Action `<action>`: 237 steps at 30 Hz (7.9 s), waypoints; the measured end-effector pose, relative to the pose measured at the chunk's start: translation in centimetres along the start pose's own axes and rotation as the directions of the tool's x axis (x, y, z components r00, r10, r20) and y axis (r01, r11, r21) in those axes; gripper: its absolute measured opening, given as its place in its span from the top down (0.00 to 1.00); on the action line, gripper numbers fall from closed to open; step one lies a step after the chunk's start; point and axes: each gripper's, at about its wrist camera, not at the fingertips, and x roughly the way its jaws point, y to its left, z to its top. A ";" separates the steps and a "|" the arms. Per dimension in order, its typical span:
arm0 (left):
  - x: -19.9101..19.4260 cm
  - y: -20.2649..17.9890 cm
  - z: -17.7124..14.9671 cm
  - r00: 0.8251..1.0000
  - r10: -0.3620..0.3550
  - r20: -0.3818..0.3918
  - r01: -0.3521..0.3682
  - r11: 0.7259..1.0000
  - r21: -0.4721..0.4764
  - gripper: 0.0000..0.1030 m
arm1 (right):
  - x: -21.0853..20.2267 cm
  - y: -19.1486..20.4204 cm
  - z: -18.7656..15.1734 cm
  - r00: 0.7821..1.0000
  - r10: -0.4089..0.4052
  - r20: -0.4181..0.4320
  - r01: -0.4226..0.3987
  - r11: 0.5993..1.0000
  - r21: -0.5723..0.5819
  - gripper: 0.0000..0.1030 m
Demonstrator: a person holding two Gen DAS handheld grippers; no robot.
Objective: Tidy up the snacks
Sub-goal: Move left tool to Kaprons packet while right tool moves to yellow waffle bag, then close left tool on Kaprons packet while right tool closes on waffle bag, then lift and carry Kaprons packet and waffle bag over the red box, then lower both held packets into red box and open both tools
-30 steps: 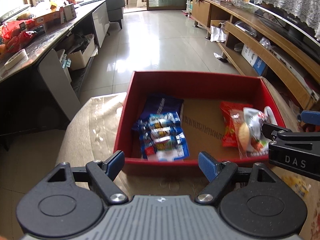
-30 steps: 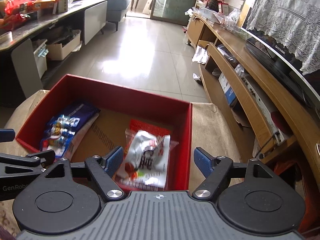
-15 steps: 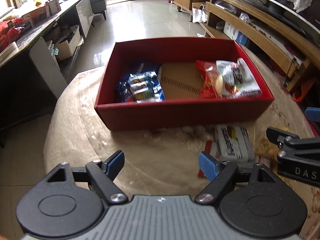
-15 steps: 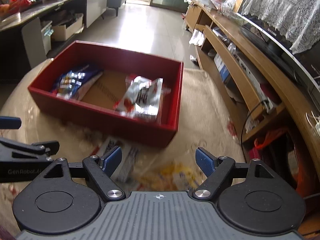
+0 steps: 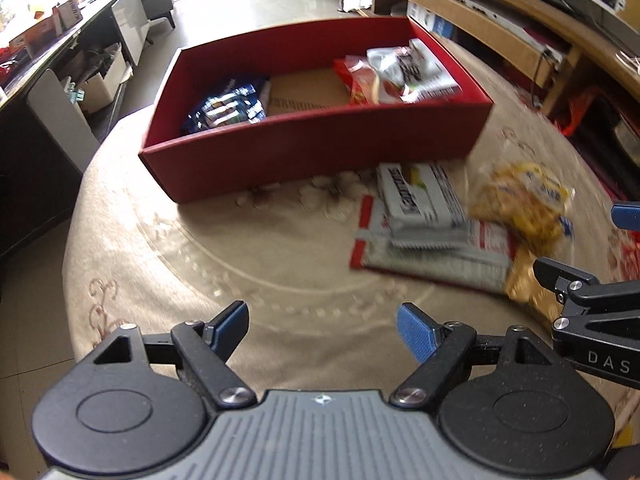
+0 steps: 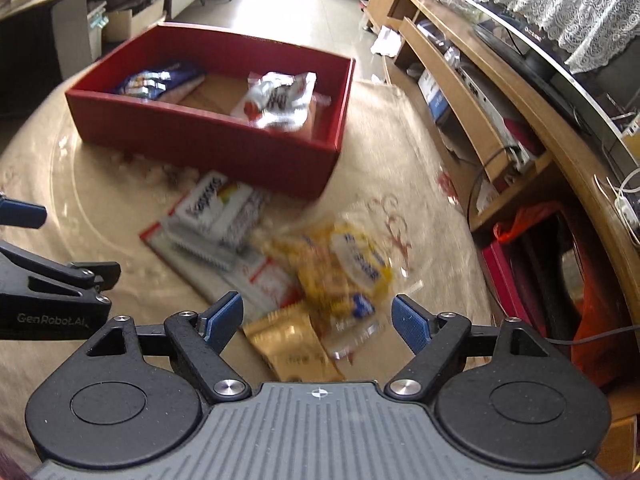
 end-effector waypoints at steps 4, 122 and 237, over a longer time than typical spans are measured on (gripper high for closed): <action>0.2 -0.9 -0.9 1.000 -0.002 -0.014 0.002 0.999 0.034 0.20 | 0.1 -0.1 -1.2 1.000 0.000 -0.023 0.000 1.000 -0.007 0.16; 0.9 3.7 -5.6 0.997 0.021 -0.076 -0.020 1.000 0.018 0.16 | 3.0 6.1 -3.1 0.956 0.242 -0.164 -0.264 0.956 -0.128 0.16; 6.0 7.9 15.8 0.985 0.091 0.150 -0.058 0.976 -0.210 0.49 | 9.9 1.3 15.5 0.975 0.128 0.182 -0.136 0.990 0.032 0.19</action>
